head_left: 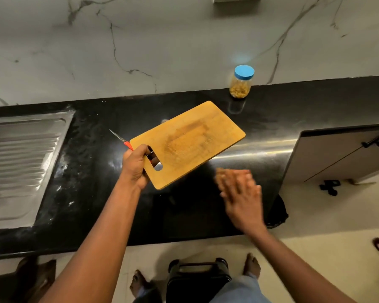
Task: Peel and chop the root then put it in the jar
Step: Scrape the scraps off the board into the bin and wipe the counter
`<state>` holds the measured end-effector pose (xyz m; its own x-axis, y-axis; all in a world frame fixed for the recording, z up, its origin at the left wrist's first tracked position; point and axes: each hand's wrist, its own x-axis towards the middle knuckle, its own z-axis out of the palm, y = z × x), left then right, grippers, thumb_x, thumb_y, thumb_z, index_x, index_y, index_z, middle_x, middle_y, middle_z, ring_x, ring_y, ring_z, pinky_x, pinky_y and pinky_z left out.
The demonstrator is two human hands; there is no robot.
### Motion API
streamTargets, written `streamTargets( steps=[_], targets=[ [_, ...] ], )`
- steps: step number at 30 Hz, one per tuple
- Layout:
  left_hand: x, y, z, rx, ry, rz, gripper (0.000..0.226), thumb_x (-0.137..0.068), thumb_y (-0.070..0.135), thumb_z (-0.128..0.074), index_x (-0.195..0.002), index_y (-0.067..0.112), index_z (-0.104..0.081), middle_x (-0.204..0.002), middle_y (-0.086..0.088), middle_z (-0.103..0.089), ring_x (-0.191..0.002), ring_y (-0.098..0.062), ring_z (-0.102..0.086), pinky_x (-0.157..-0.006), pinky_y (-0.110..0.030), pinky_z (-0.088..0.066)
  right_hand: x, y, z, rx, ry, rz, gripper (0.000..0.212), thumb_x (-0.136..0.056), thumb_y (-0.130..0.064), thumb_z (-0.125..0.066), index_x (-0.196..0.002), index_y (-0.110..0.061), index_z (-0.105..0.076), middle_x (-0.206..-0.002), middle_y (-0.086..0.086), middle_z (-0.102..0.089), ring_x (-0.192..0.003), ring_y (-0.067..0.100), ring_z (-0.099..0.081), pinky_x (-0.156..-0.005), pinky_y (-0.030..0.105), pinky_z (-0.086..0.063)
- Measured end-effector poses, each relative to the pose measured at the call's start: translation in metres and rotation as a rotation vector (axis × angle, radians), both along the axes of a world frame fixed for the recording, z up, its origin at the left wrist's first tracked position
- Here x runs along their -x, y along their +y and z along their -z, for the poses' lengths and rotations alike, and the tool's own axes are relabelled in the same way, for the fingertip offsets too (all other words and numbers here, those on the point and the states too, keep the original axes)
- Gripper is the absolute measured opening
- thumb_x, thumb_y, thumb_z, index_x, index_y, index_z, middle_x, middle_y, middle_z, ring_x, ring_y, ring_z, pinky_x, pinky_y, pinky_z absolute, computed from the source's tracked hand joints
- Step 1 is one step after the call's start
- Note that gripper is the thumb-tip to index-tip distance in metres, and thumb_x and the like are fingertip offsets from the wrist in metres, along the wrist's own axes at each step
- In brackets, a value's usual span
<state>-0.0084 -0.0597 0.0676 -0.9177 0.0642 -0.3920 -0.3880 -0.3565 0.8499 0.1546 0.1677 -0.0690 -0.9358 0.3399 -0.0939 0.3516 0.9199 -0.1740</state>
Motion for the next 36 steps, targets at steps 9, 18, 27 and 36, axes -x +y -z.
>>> streamTargets(
  steps=[9, 18, 27, 36],
  targets=[
    [-0.006, -0.013, -0.001, -0.013, 0.007, -0.022, 0.025, -0.086, -0.008, -0.042, -0.077, 0.011, -0.055, -0.069, -0.004, -0.059, -0.057, -0.012, -0.063, -0.054, -0.025, -0.056, 0.097, 0.071, -0.013, 0.131, -0.072, 0.491, 0.065, -0.095, -0.048, -0.027, -0.15, -0.02, -0.005, -0.159, 0.012, -0.005, -0.144, 0.04, 0.0, -0.113, 0.06, -0.003],
    [0.002, -0.002, -0.008, 0.011, 0.008, -0.008, 0.027, -0.086, -0.01, -0.039, -0.074, 0.01, -0.053, -0.066, -0.004, -0.056, -0.055, -0.014, -0.06, -0.05, -0.023, -0.054, 0.099, -0.16, -0.021, 0.027, -0.087, -0.306, 0.055, -0.087, -0.038, -0.034, -0.138, -0.019, -0.037, -0.145, 0.017, -0.037, -0.135, 0.045, -0.026, -0.108, 0.064, -0.015],
    [0.007, -0.006, -0.007, 0.01, 0.024, 0.023, 0.026, -0.085, -0.011, -0.039, -0.073, 0.011, -0.049, -0.068, -0.005, -0.047, -0.055, -0.014, -0.051, -0.047, -0.022, -0.05, -0.012, -0.101, -0.008, 0.049, -0.047, -0.55, 0.056, -0.095, -0.049, -0.027, -0.147, -0.045, -0.005, -0.16, -0.006, 0.008, -0.144, 0.026, 0.02, -0.115, 0.054, 0.004],
    [0.01, 0.001, 0.015, 0.108, -0.047, 0.117, 0.023, -0.083, -0.008, -0.042, -0.076, 0.013, -0.05, -0.068, -0.004, -0.049, -0.055, -0.014, -0.049, -0.047, -0.022, -0.047, -0.011, 0.035, -0.002, -0.037, -0.009, -0.02, 0.053, -0.095, -0.055, -0.023, -0.144, -0.052, -0.003, -0.16, -0.005, -0.004, -0.147, 0.026, 0.003, -0.114, 0.056, -0.015]
  ],
)
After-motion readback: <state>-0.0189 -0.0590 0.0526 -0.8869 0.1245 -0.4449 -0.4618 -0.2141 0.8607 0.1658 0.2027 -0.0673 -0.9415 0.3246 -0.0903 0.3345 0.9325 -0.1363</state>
